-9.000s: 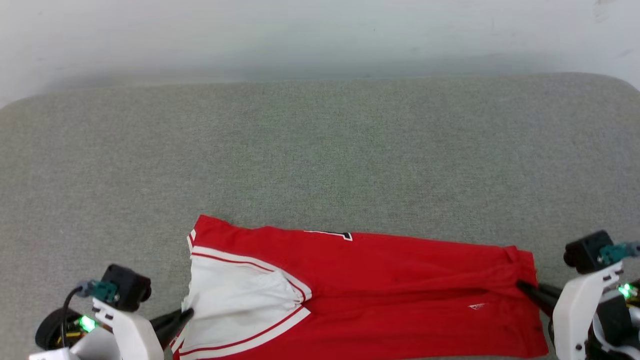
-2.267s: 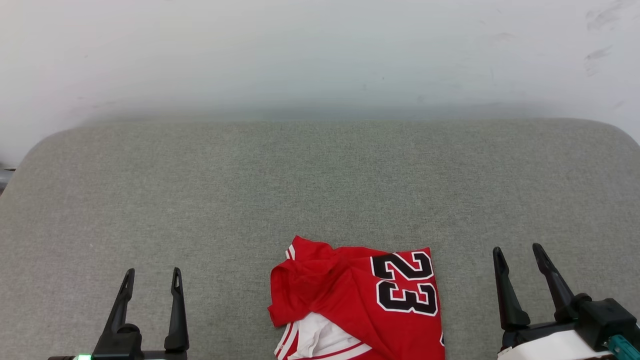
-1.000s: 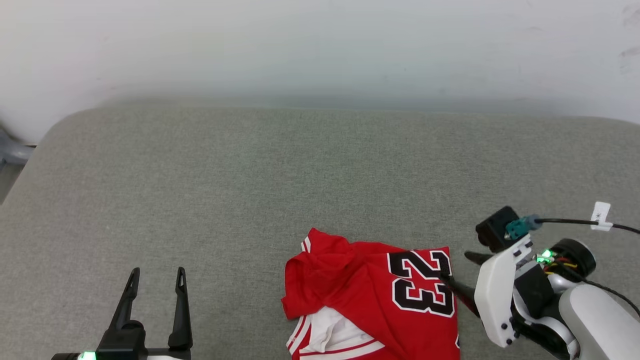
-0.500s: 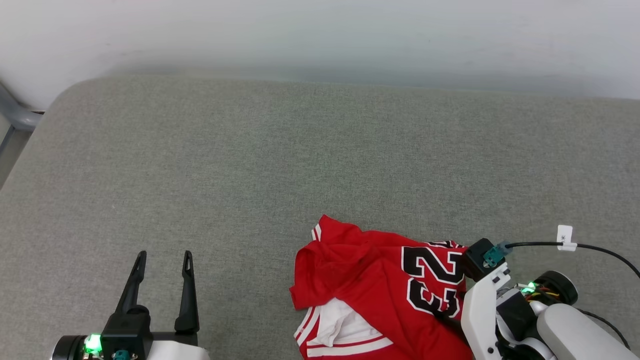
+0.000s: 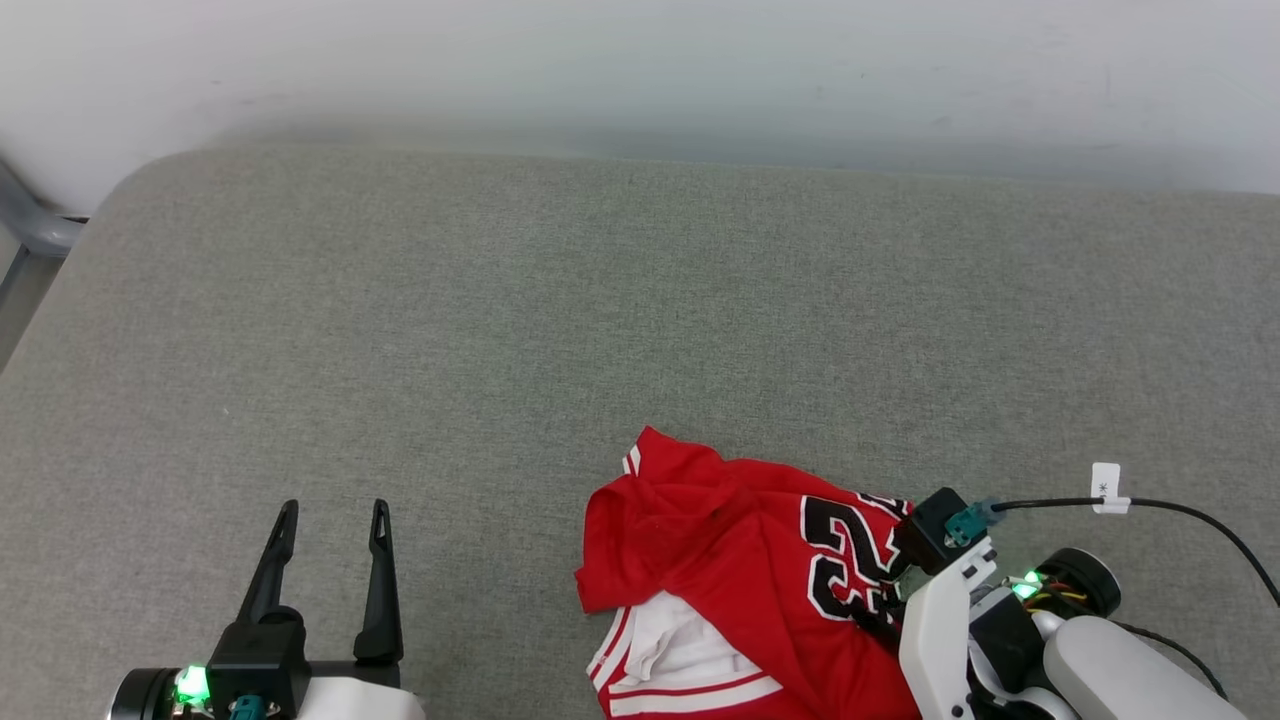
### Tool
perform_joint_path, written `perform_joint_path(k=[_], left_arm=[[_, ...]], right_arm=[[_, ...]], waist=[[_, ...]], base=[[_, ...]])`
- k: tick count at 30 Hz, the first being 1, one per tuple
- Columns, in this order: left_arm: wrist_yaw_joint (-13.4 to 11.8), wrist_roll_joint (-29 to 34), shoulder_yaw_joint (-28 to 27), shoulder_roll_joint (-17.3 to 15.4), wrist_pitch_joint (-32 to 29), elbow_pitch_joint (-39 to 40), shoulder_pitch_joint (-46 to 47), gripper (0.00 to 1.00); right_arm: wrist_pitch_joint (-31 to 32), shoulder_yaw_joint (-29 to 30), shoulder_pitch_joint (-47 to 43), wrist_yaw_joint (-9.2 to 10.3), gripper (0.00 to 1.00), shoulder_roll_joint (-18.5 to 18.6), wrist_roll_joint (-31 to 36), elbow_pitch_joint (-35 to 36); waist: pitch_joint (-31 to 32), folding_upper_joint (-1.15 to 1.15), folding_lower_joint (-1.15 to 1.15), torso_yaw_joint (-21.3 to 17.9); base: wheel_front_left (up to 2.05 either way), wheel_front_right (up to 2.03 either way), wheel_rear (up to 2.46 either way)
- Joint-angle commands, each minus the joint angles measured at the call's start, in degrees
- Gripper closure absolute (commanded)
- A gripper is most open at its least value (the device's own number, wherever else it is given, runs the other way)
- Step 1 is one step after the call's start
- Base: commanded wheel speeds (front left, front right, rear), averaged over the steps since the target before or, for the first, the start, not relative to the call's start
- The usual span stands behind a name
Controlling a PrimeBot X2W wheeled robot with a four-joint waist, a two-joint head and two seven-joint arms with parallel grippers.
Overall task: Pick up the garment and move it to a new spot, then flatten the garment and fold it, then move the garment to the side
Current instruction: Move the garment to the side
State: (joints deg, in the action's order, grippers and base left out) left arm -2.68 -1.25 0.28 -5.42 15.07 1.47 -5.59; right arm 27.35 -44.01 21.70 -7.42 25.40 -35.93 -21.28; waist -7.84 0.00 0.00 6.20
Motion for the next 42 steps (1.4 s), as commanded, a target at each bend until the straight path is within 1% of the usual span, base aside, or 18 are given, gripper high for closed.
perform_joint_path(k=[1, 7, 12, 18, 22, 25, 30, 33, 36, 40, 42], left_arm=[[0.0, 0.0, 0.0, 0.0, 0.1, -0.1, -0.2, 0.00], [0.1, 0.3, -0.2, -0.2, 0.1, 0.3, -0.5, 0.00], [-0.3, 0.3, -0.4, -0.1, 0.1, 0.9, -0.5, 0.00], [-0.3, 0.3, -0.8, -0.1, 0.1, 1.4, -0.2, 0.00], [-0.5, 0.5, -1.3, -0.5, 0.1, 1.9, 0.4, 0.00], [-0.2, 0.6, -1.4, -1.0, 0.1, 2.1, 1.4, 0.00], [-0.1, 0.9, -1.7, -2.0, 0.1, 2.5, 2.7, 0.00], [0.1, 1.1, -1.7, -2.5, 0.1, 2.8, 3.6, 0.00], [0.0, 1.0, -2.0, -3.1, 0.1, 3.2, 4.2, 0.00], [0.1, 1.1, -2.3, -4.0, 0.1, 4.1, 5.2, 0.00], [-0.2, 1.2, -2.7, -4.2, 0.1, 4.5, 5.8, 0.00]], right_arm=[[0.0, -1.2, -0.7, -0.11, 1.00, -0.7, -0.2, -1.3], [-3.6, 0.4, 2.2, 0.00, 1.00, 0.4, 0.3, -0.9], [-5.3, 1.6, 4.2, 0.00, 1.00, 2.4, 2.3, 0.4], [-6.4, 3.3, 6.8, 0.00, 1.00, 5.3, 5.7, 1.7], [-6.6, 4.7, 8.5, -0.01, 1.00, 6.6, 7.2, 2.3], [-6.5, 5.7, 9.7, -0.01, 1.00, 7.7, 8.0, 2.7], [-7.2, 8.0, 11.4, -0.01, 1.00, 8.3, 8.7, 2.6], [-7.8, 9.7, 12.0, -0.01, 1.00, 7.9, 8.0, 2.3], [-8.3, 11.6, 13.2, -0.01, 1.00, 8.5, 8.4, 2.2], [-8.5, 15.0, 15.2, -0.01, 1.00, 8.8, 8.3, 1.2], [-8.1, 16.4, 16.6, -0.01, 1.00, 9.2, 8.3, 0.5]], waist=[[0.1, 0.00, 0.00, -0.1], [0.3, 0.00, 0.00, -1.1], [-0.3, 0.00, 0.00, -3.4], [-1.5, 0.00, 0.00, -8.9], [-2.7, 0.00, 0.00, -13.6], [-4.0, 0.00, 0.00, -16.7], [-6.0, 0.00, 0.00, -20.4], [-7.2, 0.00, 0.00, -21.6], [-8.4, 0.00, 0.00, -22.2], [-10.5, 0.00, 0.00, -22.3], [-11.6, 0.00, 0.00, -22.0]], base=[[0.00, 0.00, 0.00], [0.00, 0.00, 0.00], [0.00, 0.00, 0.00], [0.00, 0.00, 0.00], [0.00, 0.00, 0.00], [0.00, 0.00, 0.00], [0.00, 0.00, 0.00], [0.00, 0.00, 0.00], [0.00, 0.00, 0.00], [0.00, 0.00, 0.00], [0.00, 0.00, 0.00]])
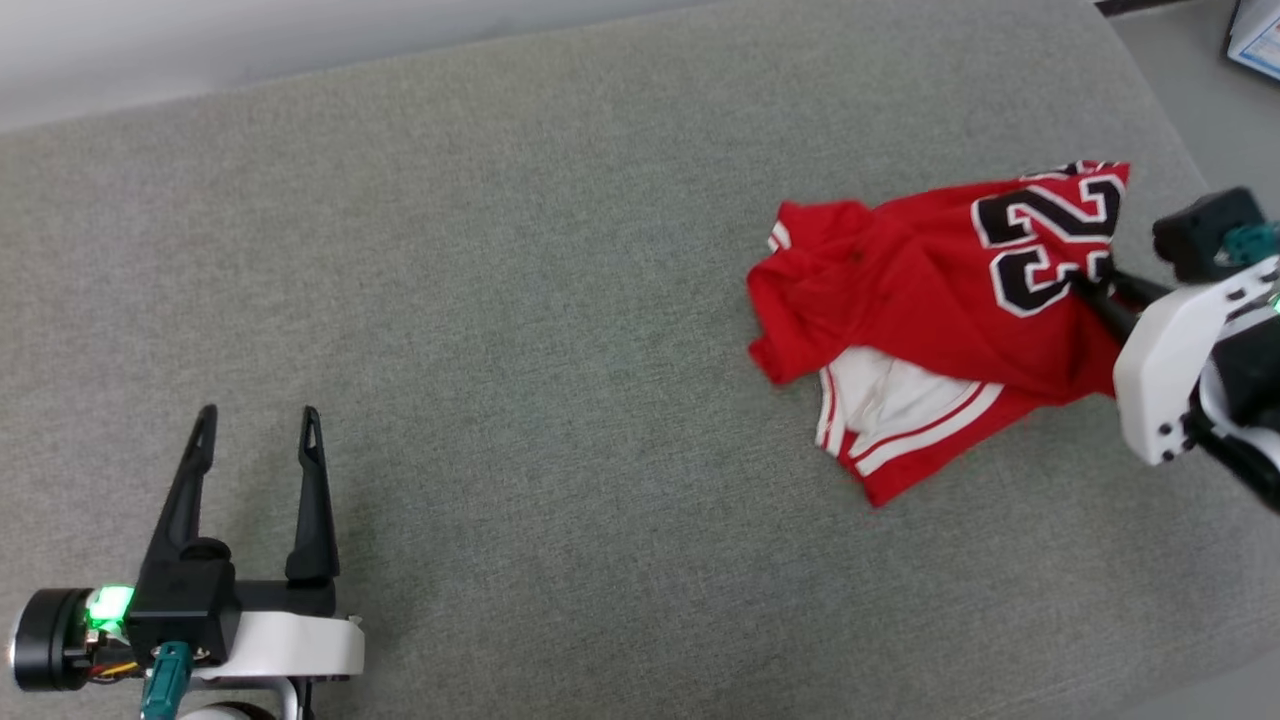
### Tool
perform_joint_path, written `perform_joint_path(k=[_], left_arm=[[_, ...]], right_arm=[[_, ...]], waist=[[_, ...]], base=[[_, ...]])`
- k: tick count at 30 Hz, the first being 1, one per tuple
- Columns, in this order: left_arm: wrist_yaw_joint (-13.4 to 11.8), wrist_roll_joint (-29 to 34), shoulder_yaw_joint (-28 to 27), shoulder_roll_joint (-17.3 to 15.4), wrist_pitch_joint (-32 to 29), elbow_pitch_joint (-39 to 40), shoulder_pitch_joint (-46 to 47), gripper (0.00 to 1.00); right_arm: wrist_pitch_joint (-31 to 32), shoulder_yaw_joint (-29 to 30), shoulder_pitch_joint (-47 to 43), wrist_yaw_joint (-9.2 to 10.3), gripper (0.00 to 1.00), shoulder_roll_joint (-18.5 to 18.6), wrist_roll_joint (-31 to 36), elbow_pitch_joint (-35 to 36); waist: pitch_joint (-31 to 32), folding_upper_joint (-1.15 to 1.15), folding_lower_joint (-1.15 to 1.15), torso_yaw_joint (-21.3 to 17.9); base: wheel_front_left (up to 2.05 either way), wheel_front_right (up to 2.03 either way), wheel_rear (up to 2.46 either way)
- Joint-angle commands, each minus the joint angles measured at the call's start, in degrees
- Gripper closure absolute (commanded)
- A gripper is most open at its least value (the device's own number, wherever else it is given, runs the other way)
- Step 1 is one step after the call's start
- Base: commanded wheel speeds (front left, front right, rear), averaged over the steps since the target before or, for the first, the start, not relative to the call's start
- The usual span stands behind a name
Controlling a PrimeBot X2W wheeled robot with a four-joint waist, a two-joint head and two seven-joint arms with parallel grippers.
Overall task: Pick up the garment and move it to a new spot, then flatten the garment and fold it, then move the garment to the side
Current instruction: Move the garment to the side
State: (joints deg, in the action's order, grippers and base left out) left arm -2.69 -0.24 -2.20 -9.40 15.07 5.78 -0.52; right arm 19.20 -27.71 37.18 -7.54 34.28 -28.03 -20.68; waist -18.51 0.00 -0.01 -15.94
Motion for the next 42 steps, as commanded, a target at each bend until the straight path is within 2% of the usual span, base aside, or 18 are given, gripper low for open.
perform_joint_path(k=[1, 16, 22, 27, 28, 30, 37, 42], left_arm=[[-0.3, 0.2, -0.3, -0.3, 0.1, 0.5, 1.0, 0.00], [-0.6, 0.2, -0.4, -1.8, 0.1, 4.5, 6.4, 0.00], [-0.8, 0.3, -0.3, -2.1, 0.1, 5.4, 7.6, 0.00], [-1.1, 0.2, -0.1, -2.1, 0.1, 6.0, 7.9, 0.00], [-1.2, 0.2, -0.1, -2.0, 0.1, 6.1, 7.8, 0.00], [-1.3, 0.0, -0.2, -1.9, 0.1, 5.9, 7.6, 0.00], [-1.7, -0.4, -0.1, -1.5, 0.1, 5.0, 6.6, 0.00], [-2.2, -0.7, -0.4, -0.7, 0.1, 4.2, 4.8, 0.00]], right_arm=[[0.2, 0.7, 2.0, 0.11, 1.00, 0.9, 1.0, -0.4], [0.5, 11.8, 11.6, 0.12, 1.00, 8.1, 8.0, -12.5], [0.3, 17.0, 14.3, 0.11, 1.00, 8.8, 11.0, -17.5], [0.3, 20.7, 14.9, 0.11, 1.00, 7.6, 14.2, -19.7], [0.1, 21.4, 14.7, 0.11, 0.89, 7.1, 14.8, -19.9], [0.5, 22.6, 13.9, 0.11, 0.00, 5.8, 15.6, -20.3], [-2.7, 25.7, 11.7, 0.11, 0.00, 3.6, 18.6, -19.3], [-8.7, 26.9, 8.7, 0.11, 0.00, 1.0, 20.0, -14.5]], waist=[[-1.7, 0.00, 0.01, 0.4], [-12.3, 0.00, 0.01, 4.7], [-14.1, 0.00, 0.01, 5.9], [-14.4, 0.00, 0.01, 6.3], [-14.3, 0.00, 0.01, 6.3], [-13.9, 0.00, 0.01, 6.3], [-10.6, 0.00, 0.01, 6.7], [-5.9, 0.00, 0.01, 7.3]], base=[[0.00, 0.00, 0.00], [0.00, 0.00, 0.00], [0.00, 0.00, 0.00], [0.00, 0.00, 0.00], [0.00, 0.00, 0.00], [0.00, 0.00, 0.00], [0.00, 0.00, 0.00], [0.00, 0.00, 0.00]])
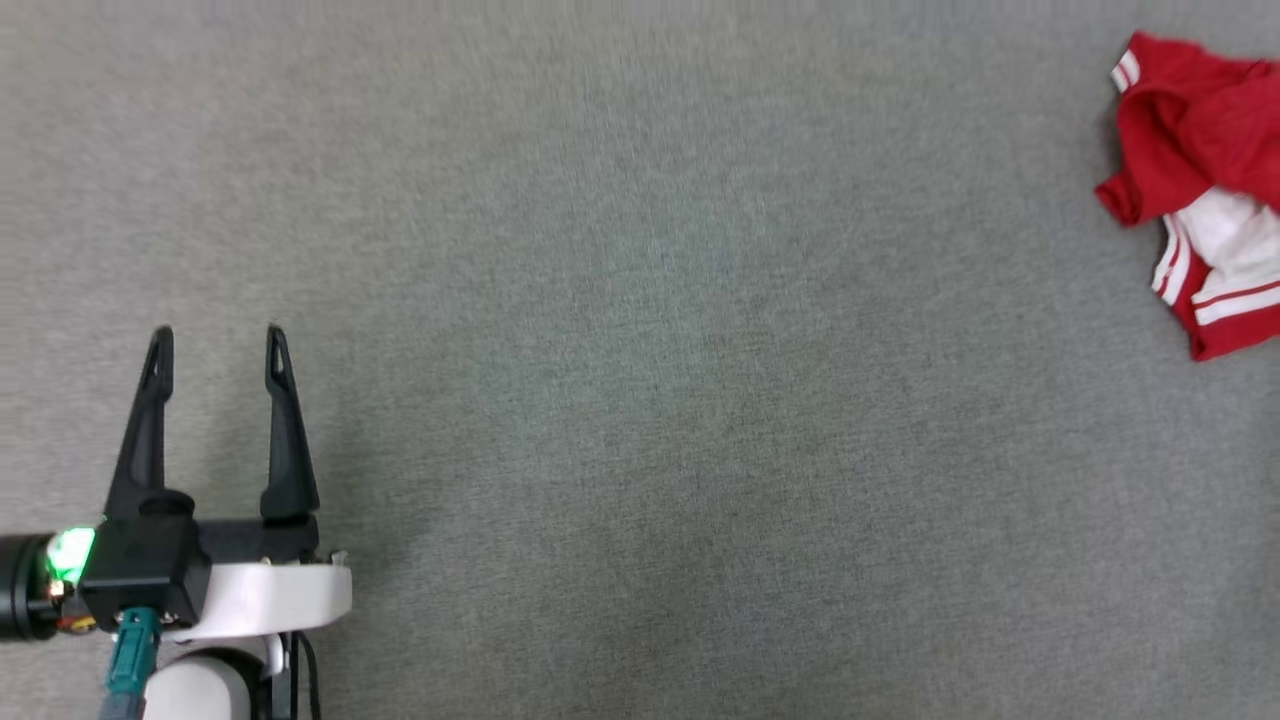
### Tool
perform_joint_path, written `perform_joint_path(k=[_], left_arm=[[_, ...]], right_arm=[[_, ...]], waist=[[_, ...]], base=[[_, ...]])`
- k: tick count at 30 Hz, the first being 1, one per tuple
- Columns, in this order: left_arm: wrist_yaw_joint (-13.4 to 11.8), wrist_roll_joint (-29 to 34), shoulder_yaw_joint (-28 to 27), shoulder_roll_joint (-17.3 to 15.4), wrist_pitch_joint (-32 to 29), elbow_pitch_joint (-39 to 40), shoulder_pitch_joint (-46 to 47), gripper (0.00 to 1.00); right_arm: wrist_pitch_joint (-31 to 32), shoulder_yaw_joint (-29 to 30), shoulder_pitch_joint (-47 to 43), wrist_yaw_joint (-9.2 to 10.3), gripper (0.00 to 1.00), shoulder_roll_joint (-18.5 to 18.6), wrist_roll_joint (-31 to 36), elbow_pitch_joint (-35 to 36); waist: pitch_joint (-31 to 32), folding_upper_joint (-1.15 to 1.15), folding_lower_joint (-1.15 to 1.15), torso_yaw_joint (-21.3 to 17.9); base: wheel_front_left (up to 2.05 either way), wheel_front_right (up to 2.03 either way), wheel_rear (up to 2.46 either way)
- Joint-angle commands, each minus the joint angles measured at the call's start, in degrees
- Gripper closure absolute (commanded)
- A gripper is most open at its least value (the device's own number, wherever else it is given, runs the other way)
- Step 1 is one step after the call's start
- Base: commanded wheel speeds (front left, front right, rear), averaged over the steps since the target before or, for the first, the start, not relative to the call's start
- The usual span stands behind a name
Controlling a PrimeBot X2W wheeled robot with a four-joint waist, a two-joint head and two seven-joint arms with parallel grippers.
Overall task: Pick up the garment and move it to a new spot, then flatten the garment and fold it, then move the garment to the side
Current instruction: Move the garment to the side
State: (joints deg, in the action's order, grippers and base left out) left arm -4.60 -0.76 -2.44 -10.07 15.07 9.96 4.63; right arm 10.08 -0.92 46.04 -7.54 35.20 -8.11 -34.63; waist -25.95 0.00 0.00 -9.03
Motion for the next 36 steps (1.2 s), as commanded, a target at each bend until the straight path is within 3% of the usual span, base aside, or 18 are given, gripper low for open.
perform_joint_path(k=[1, 11, 18, 25, 36], left_arm=[[-0.4, -0.3, -0.1, 0.2, 0.1, -0.1, -0.9, 0.00], [-0.3, -1.0, -0.7, 1.8, 0.1, -2.0, -5.9, 0.00], [-0.1, -0.8, -0.6, 2.6, 0.1, -3.4, -8.2, 0.00], [0.4, -0.8, -0.3, 3.1, 0.1, -5.2, -9.9, 0.00], [1.5, -0.8, 0.9, 3.9, 0.1, -7.0, -11.5, 0.00]], right_arm=[[-1.0, 0.4, -0.9, 0.11, 0.00, -0.5, 0.3, 1.0], [-12.0, 5.1, -11.9, 0.10, 0.00, -11.0, 2.6, 20.0], [-18.5, 4.5, -22.3, 0.10, 0.00, -17.4, 3.2, 30.8], [-22.0, 3.4, -31.4, 0.10, 0.00, -23.4, 3.5, 34.3], [-23.3, 4.0, -40.8, 0.09, 0.00, -29.4, 3.1, 29.2]], waist=[[2.5, 0.00, 0.00, 0.6], [10.8, 0.00, 0.00, 3.3], [15.0, 0.00, 0.00, 5.4], [18.3, 0.00, 0.00, 6.9], [21.5, 0.00, 0.00, 7.9]], base=[[0.00, 0.00, 0.00], [0.00, 0.00, 0.00], [0.00, 0.00, 0.00], [0.00, 0.00, 0.00], [0.00, 0.00, 0.00]])
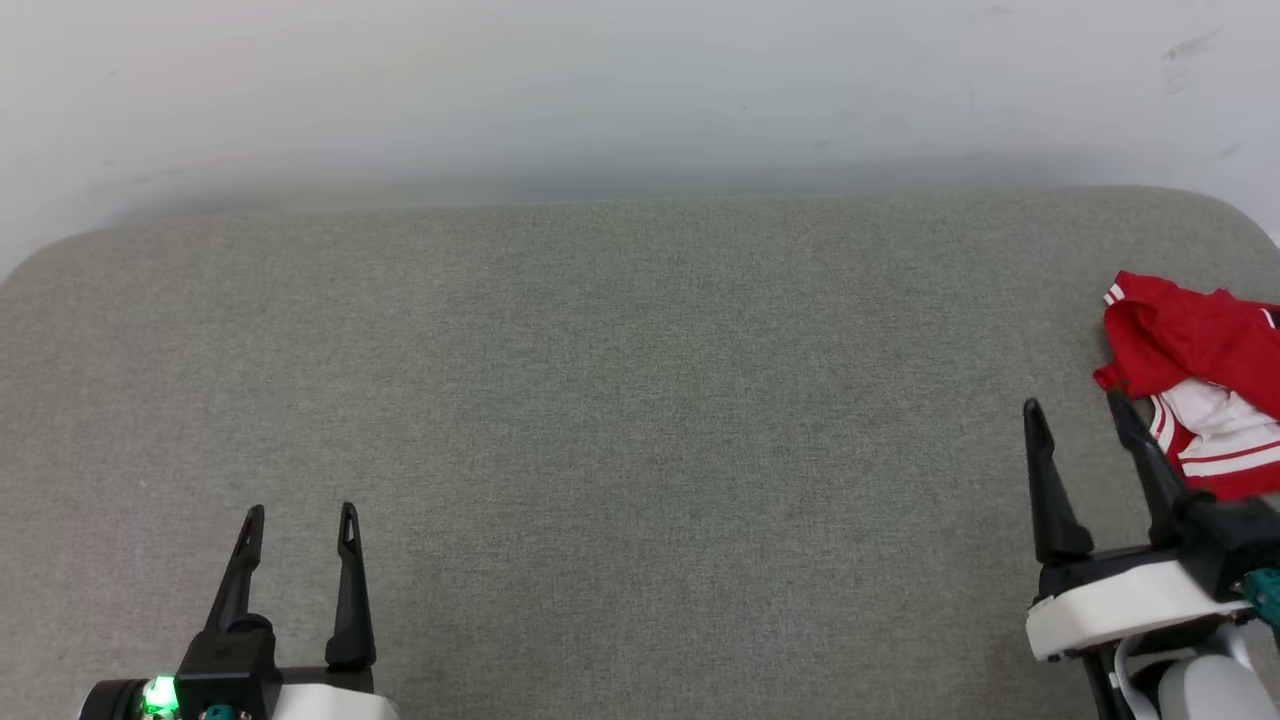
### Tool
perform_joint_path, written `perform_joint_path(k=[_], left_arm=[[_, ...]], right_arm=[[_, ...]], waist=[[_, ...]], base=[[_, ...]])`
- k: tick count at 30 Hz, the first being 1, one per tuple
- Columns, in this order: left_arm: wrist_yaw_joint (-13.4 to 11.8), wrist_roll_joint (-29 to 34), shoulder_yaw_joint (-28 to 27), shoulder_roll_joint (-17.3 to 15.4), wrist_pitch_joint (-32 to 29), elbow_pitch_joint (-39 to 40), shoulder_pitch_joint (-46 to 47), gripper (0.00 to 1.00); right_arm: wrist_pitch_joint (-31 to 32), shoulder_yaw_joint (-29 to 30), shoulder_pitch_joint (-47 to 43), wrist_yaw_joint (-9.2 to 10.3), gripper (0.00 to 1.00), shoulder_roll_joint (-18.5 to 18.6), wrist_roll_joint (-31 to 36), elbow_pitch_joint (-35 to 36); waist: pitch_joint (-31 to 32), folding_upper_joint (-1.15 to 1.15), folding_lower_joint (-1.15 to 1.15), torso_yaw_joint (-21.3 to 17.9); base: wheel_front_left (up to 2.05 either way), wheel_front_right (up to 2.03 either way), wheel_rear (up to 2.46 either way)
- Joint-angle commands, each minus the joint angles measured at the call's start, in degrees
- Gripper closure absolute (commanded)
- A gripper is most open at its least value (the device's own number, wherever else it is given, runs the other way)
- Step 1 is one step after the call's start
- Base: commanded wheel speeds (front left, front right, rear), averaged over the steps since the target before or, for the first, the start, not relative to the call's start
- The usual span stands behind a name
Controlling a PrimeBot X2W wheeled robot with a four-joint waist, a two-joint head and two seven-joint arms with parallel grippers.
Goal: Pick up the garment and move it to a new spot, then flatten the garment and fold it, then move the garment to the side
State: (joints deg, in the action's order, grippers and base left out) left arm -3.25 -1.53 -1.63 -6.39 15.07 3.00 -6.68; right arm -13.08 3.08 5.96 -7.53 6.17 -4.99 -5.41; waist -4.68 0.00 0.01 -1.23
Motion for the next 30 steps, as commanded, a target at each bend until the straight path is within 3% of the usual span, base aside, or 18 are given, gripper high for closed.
perform_joint_path(k=[1, 12, 30], left_arm=[[0.4, -0.1, 0.3, 0.2, 0.1, -0.2, -0.3, 0.00], [1.3, 0.0, 1.5, 0.7, 0.1, -1.8, -2.5, 0.00], [1.9, 0.1, 1.5, 0.6, 0.1, -2.0, -3.5, 0.00]], right_arm=[[-0.3, 0.0, -1.3, 0.09, 0.00, -0.7, 0.0, -0.4], [-1.0, -0.2, -7.1, 0.09, 0.00, -3.1, -0.5, -1.7], [-0.8, -0.4, -9.9, 0.08, 0.00, -3.4, -1.5, 0.0]], waist=[[0.4, 0.00, -0.01, 0.1], [3.4, 0.00, -0.01, 0.4], [4.5, 0.00, -0.01, 0.8]], base=[[0.00, 0.00, 0.00], [0.00, 0.00, 0.00], [0.00, 0.00, 0.00]])
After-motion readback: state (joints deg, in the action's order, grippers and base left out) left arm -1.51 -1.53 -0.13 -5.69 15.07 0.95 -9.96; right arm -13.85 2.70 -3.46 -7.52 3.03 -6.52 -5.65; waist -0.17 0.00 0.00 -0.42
